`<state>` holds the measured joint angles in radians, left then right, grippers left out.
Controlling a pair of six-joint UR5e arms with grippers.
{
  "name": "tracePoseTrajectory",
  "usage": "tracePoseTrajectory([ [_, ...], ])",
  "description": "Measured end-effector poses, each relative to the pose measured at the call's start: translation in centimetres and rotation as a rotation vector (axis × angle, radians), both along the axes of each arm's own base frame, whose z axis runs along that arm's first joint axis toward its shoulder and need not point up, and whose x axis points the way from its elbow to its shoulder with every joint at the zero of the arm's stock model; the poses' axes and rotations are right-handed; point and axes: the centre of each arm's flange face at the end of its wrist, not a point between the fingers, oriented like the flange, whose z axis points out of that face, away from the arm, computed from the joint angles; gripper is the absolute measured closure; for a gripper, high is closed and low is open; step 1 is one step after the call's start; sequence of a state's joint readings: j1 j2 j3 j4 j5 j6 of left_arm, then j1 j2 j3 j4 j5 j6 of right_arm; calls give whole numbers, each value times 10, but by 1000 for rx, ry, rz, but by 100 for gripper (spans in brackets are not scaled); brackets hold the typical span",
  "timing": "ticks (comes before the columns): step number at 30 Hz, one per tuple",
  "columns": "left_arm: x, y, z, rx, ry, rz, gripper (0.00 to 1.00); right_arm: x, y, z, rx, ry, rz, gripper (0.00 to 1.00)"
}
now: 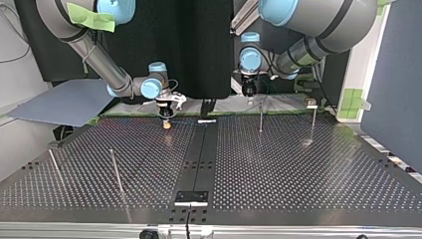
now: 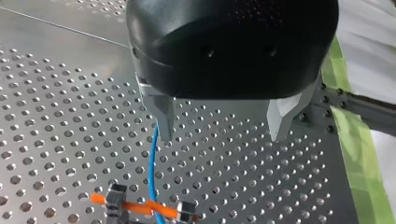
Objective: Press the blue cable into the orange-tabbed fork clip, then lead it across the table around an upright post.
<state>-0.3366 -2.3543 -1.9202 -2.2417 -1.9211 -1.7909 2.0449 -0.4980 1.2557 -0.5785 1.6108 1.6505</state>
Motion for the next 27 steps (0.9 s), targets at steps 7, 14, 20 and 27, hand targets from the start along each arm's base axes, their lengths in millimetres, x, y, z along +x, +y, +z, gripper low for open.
tracePoseTrajectory([
  [7, 21, -12, 12, 4, -46, 4, 0, -1, -1, 0, 0, 1, -2, 100],
  [14, 38, -14, 22, 14, -83, 34, 0, -1, -1, 0, 2, 2, -2, 100],
  [20, 45, -16, 16, 46, -66, 44, 0, -2, -1, 0, 4, 3, -2, 100],
  [27, 54, -22, 0, 89, -29, 38, 0, -3, 0, -1, 16, 9, -3, 100],
])
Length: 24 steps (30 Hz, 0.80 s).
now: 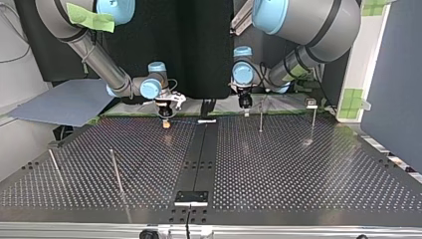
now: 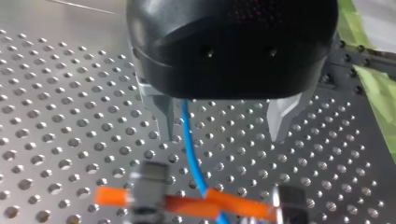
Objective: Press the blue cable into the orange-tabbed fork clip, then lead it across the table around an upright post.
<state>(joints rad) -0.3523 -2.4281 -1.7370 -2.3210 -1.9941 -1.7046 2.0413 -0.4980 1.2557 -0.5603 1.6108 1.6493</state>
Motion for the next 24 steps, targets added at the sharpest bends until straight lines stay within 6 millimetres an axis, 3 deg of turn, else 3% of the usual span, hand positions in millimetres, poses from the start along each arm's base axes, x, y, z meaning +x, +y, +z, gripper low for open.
tracePoseTrajectory([
  [24, 11, 0, 4, 3, -20, 32, 0, -1, 1, -1, 6, 5, 0, 100],
])
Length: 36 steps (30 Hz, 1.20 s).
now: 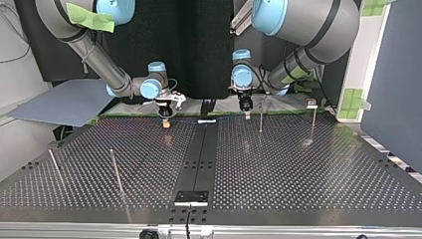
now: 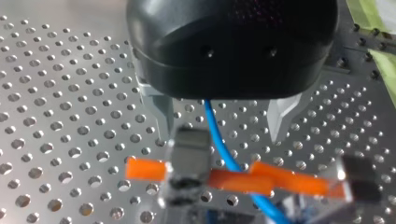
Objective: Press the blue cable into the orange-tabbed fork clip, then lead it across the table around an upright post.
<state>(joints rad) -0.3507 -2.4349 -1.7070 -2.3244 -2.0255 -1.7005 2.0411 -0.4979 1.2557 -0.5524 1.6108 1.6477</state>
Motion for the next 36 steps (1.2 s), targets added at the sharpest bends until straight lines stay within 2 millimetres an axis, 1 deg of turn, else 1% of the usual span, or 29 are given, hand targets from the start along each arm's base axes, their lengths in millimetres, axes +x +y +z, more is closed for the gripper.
tracePoseTrajectory([
  [1, 0, 0, 0, 1, -1, 2, 4, 0, 0, 0, 0, 0, 0, 100],
  [3, 0, 0, 1, 2, -1, 7, 4, 0, 0, 0, 0, 0, 0, 100],
  [4, 0, 1, 1, 3, -1, 8, 18, 0, 0, 0, 0, 0, 0, 100],
  [5, 0, 1, 1, 4, -1, 9, 27, 0, 0, 0, 0, 0, 0, 100],
  [6, 0, 1, 1, 5, -1, 11, 27, 0, 0, 0, 0, 0, 0, 100],
  [7, 0, 1, 1, 6, -1, 14, 44, 0, 0, 0, 0, 0, 0, 100],
  [8, 0, 1, 1, 9, -1, 17, 62, 0, 0, 0, 1, 0, 0, 100],
  [9, -1, 2, 1, 14, 0, 21, 62, 0, 0, 0, 1, 0, 0, 100],
  [10, -1, 2, 1, 20, 0, 25, 75, 0, 0, 0, 1, 0, 0, 100],
  [11, -1, 2, 1, 27, 1, 27, 93, 0, 0, 0, 1, 1, 0, 100],
  [12, -1, 2, 1, 37, 2, 29, 93, 0, 0, 0, 1, 0, 0, 100],
  [13, -2, 2, 1, 44, 3, 30, 100, 0, 0, 0, 1, 1, 0, 100],
  [24, -2, 4, -1, 70, 23, 25, 100, 0, 0, 0, 1, 1, 0, 100],
  [32, -4, 2, -1, 101, 27, 13, 100, 0, 1, -1, 7, 4, 0, 100],
  [36, -3, -3, 5, 121, 20, -18, 100, -1, 2, 0, 17, 22, -1, 100],
])
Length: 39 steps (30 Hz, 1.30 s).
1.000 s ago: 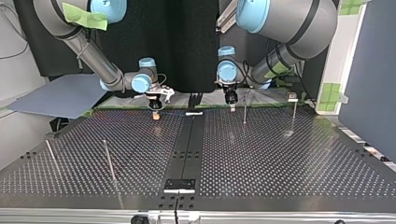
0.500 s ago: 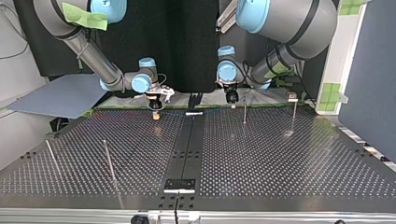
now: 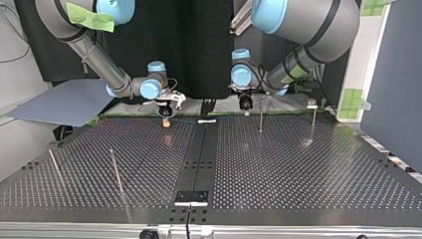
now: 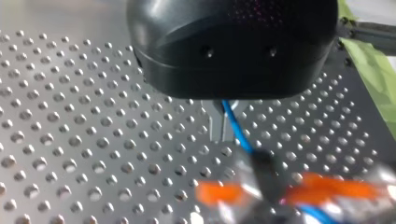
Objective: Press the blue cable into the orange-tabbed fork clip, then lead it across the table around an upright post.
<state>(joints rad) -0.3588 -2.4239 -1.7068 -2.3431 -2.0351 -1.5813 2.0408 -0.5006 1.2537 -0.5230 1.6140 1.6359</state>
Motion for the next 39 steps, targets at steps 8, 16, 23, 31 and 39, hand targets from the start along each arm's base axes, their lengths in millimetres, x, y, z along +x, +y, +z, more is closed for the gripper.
tracePoseTrajectory([
  [8, 4, -13, 33, -54, -51, -47, 100, -1, -1, 31, -7, 50, -19, 100],
  [16, 6, -27, 73, -138, -112, -86, 100, 7, 3, 75, -18, 49, -11, 100],
  [23, 10, -30, 111, -212, -170, -101, 100, 19, 7, 122, -69, 24, 4, 100],
  [31, 13, -31, 141, -260, -218, -116, 100, 31, 13, 168, -123, -4, 20, 100],
  [39, 12, -32, 177, -288, -270, -123, 100, 43, 25, 220, -182, -38, 41, 100],
])
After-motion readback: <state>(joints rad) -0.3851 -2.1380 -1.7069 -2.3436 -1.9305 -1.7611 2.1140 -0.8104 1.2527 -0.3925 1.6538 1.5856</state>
